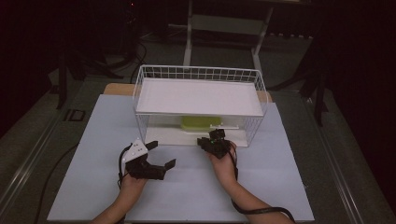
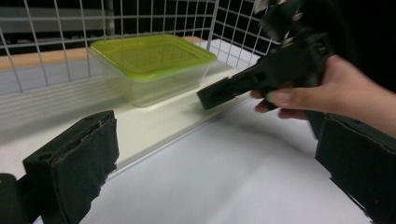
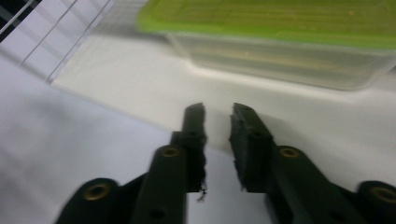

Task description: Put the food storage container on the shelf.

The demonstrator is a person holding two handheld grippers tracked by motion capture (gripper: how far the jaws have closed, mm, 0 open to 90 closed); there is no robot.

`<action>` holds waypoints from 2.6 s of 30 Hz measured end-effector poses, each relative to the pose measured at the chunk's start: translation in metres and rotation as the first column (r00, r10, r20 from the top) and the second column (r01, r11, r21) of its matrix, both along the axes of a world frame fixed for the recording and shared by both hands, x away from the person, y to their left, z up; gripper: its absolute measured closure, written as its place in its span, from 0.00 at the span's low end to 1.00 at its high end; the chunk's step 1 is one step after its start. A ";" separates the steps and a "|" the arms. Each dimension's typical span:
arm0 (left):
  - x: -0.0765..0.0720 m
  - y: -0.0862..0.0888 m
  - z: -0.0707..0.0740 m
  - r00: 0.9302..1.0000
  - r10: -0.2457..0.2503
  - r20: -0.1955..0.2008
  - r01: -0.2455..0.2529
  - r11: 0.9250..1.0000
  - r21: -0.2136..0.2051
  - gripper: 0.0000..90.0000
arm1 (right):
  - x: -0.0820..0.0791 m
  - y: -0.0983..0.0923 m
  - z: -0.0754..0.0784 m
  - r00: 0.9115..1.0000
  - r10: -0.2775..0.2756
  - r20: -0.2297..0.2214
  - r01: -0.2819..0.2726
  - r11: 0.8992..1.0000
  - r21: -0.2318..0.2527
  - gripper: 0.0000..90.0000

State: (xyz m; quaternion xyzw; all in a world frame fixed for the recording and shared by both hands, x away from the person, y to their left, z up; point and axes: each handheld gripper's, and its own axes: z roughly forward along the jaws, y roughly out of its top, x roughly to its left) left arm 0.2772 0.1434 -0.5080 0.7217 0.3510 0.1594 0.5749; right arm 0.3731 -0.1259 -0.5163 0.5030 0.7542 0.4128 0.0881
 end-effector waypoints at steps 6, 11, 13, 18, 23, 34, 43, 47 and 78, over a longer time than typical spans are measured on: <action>0.002 -0.004 0.007 0.999 -0.038 0.021 0.039 0.999 -0.012 0.00 | -0.021 -0.006 0.011 0.997 0.044 0.063 -0.044 0.999 0.008 0.41; 0.005 -0.008 0.018 0.997 -0.074 0.025 0.074 0.997 -0.013 0.00 | -0.036 -0.011 0.015 0.988 0.106 0.111 -0.110 0.994 0.027 0.16; 0.006 -0.010 0.019 0.994 -0.106 0.011 0.107 0.994 -0.021 0.00 | -0.040 -0.013 0.016 0.984 0.119 0.135 -0.120 0.993 0.004 0.16; 0.005 -0.016 0.019 0.989 -0.145 0.001 0.145 0.989 -0.025 0.00 | -0.047 -0.022 0.022 0.973 0.143 0.181 -0.156 0.986 0.061 0.18; 0.004 -0.019 0.024 0.977 -0.215 0.006 0.215 0.975 -0.050 0.00 | -0.053 -0.029 0.029 0.959 0.191 0.208 -0.209 0.976 0.066 0.18; -0.003 -0.021 0.032 0.969 -0.247 0.012 0.248 0.967 -0.059 0.00 | -0.071 -0.048 0.043 0.939 0.212 0.270 -0.236 0.970 0.058 0.18; -0.018 -0.012 0.037 0.966 -0.258 0.020 0.258 0.964 -0.063 0.00 | -0.090 -0.077 0.051 0.935 0.218 0.280 -0.248 0.966 0.075 0.20; -0.025 -0.006 0.038 0.965 -0.260 0.024 0.261 0.963 -0.059 0.00 | -0.097 -0.090 0.051 0.937 0.213 0.279 -0.244 0.966 0.085 0.20; -0.064 0.030 0.012 0.977 -0.210 0.040 0.211 0.977 -0.022 0.00 | -0.133 -0.134 0.039 0.886 0.328 0.329 -0.357 0.934 0.029 0.19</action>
